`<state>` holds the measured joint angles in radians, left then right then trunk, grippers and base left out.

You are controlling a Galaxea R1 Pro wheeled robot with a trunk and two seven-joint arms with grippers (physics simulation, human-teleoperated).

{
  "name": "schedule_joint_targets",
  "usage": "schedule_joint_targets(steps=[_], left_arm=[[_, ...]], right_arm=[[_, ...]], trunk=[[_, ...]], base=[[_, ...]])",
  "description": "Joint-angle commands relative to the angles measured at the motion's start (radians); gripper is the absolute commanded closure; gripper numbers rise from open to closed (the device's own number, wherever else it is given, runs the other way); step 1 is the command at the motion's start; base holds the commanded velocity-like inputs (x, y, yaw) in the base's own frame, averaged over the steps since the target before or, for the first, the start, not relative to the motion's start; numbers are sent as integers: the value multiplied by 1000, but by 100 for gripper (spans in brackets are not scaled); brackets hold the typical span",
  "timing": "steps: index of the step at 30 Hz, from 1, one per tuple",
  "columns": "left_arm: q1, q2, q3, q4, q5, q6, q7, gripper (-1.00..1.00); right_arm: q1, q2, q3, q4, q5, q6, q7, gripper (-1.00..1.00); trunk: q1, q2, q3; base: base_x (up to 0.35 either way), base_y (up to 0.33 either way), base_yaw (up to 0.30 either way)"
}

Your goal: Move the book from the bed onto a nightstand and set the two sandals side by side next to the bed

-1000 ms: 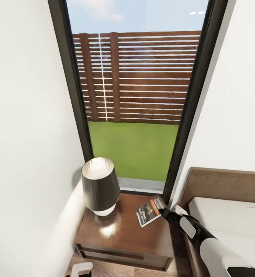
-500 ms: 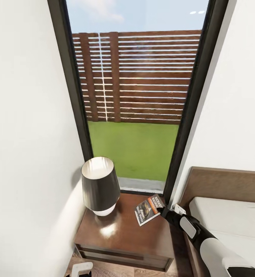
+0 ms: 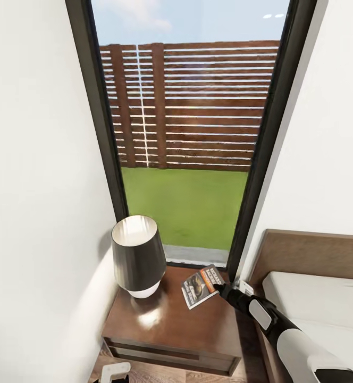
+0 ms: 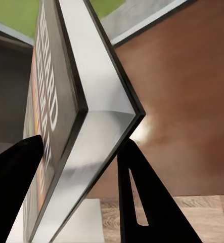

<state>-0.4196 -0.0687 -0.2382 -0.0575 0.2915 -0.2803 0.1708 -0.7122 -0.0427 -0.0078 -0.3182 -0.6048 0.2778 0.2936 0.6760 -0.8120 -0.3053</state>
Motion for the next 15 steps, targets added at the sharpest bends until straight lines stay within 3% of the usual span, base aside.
schedule_joint_targets(steps=[1,15], left_arm=[[-1,0,-9,1,8,-3,4,-100],[-1,0,-9,1,8,-3,4,-100]], right_arm=[[0,0,-1,-1,-7,7,2,100],[0,0,-1,-1,-6,11,-7,100]], trunk=[[4,-8,-4],[58,-106,-48]], base=[[0,0,0],[0,0,0]])
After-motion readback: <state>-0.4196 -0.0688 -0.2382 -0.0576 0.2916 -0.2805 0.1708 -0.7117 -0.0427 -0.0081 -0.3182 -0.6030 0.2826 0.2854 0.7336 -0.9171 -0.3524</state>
